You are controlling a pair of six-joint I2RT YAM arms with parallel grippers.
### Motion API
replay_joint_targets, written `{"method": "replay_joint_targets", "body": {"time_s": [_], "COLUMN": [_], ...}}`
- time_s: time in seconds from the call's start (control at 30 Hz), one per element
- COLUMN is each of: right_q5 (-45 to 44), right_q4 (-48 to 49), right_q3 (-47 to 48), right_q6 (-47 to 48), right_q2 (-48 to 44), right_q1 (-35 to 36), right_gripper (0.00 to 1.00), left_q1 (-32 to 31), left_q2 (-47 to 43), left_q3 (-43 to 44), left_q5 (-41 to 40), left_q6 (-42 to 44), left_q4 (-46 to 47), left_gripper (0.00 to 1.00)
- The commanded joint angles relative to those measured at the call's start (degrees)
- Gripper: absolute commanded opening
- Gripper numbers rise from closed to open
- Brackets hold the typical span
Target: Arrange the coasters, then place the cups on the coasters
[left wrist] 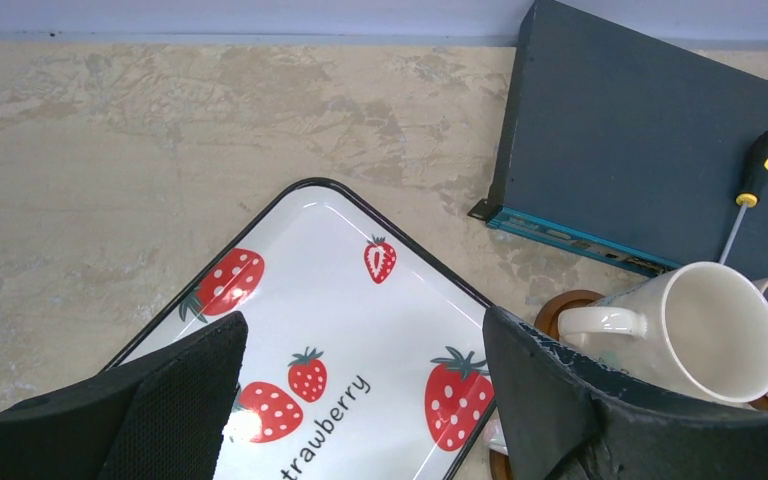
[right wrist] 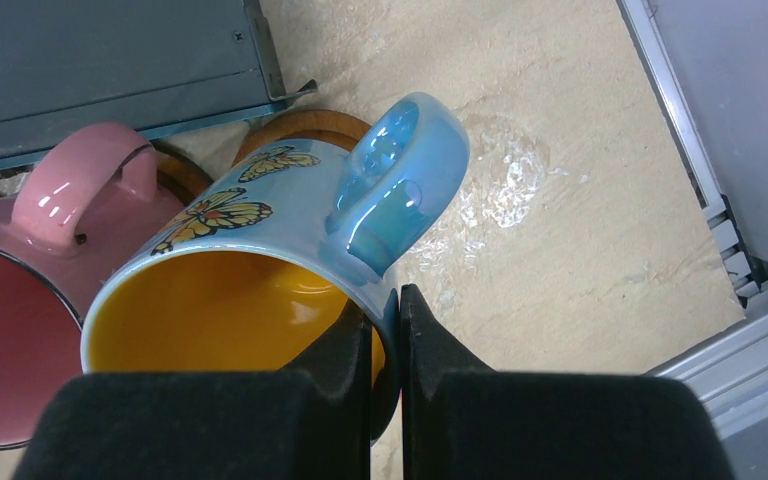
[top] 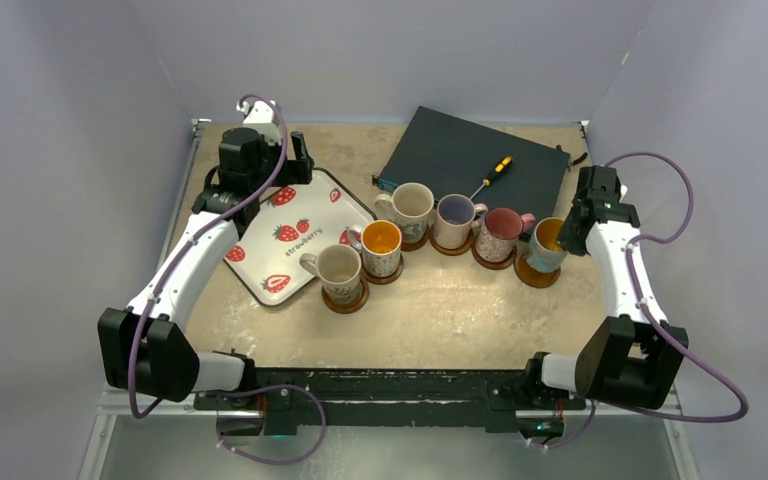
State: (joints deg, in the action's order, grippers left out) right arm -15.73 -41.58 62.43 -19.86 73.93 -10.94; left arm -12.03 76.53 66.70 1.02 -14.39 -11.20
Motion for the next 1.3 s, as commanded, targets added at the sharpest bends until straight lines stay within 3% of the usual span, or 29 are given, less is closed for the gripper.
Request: {"method": "replay_joint_targets", "body": {"time_s": [0.0, 1.27], "right_q5": [-1.08, -2.20], "right_q4": [3.99, 4.67], "right_q3": [0.88, -0.55], "right_q6": [-0.90, -1.51], "right_q2": [0.02, 5.43], "right_q1": [-0.13, -0.08], "right_gripper": [0.00, 0.02], "left_q1": [0.03, 0.03], "left_q2": [-1.21, -0.51], "left_q3": [0.17, 0.31], "left_q5": [-0.30, -0.85], "left_q6": [-0.65, -0.20], "left_q4": [2.21, 1.88], "left_gripper": [0.83, 0.83]}}
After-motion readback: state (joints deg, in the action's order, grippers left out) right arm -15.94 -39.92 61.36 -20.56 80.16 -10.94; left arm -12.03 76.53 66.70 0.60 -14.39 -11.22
